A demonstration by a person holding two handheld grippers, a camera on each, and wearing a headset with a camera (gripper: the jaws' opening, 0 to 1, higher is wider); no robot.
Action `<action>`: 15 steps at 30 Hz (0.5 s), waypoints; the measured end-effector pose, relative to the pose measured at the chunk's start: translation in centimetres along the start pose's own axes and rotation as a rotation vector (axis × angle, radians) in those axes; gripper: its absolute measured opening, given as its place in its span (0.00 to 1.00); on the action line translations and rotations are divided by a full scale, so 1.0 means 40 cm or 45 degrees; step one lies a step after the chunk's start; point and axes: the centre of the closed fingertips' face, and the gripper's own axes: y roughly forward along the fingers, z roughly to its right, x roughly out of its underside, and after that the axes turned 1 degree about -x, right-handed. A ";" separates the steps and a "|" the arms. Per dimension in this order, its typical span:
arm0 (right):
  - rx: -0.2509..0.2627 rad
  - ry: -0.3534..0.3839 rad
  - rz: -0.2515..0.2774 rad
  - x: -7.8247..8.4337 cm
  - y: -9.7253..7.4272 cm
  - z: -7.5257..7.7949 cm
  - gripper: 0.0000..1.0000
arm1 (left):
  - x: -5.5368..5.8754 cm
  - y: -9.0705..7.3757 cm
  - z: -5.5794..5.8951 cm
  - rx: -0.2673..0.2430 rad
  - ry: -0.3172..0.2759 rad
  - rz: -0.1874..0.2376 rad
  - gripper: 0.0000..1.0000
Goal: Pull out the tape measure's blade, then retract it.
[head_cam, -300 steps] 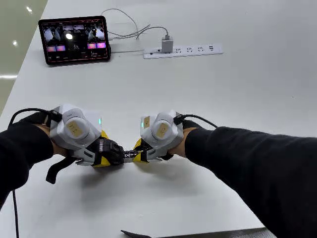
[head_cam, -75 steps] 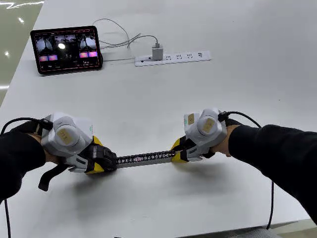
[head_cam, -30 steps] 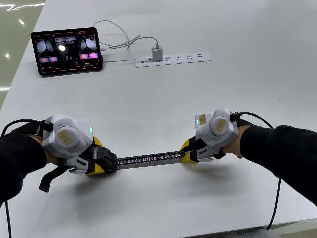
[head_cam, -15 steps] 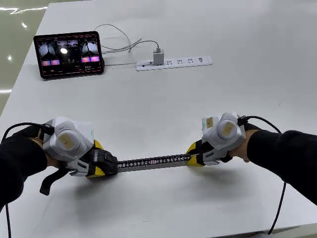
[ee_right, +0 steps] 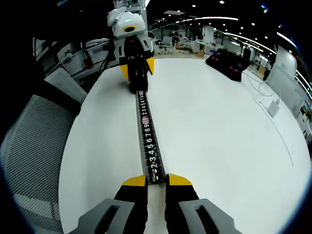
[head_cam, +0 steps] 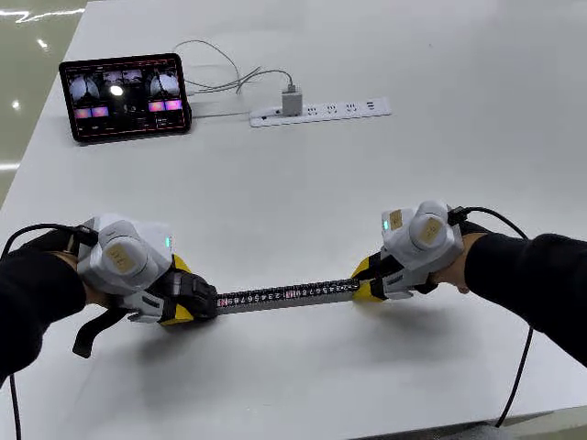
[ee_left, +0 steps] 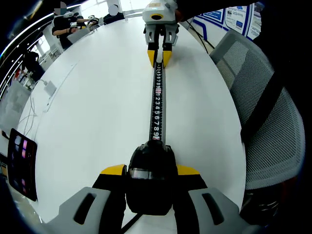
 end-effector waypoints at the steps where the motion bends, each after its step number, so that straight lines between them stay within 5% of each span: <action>1: 0.000 0.005 0.001 0.002 -0.001 -0.001 0.08 | 0.000 0.000 0.000 0.001 0.000 0.001 0.31; 15: 0.003 0.000 -0.005 0.019 -0.011 0.000 0.08 | 0.000 -0.001 0.002 0.003 0.000 -0.002 0.31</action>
